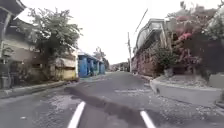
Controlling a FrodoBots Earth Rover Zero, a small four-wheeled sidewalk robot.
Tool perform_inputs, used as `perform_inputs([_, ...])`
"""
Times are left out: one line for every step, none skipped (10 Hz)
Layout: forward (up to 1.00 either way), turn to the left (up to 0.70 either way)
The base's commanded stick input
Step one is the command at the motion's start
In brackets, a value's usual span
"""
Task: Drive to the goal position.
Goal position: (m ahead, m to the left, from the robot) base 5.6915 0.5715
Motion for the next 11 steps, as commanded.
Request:
perform_inputs([0.85, 0.0])
perform_inputs([0.85, 0.0])
perform_inputs([0.85, 0.0])
perform_inputs([0.85, 0.0])
perform_inputs([0.85, 0.0])
perform_inputs([0.85, 0.0])
perform_inputs([0.85, 0.0])
perform_inputs([0.85, 0.0])
perform_inputs([0.85, 0.0])
perform_inputs([0.85, 0.0])
perform_inputs([0.85, 0.0])
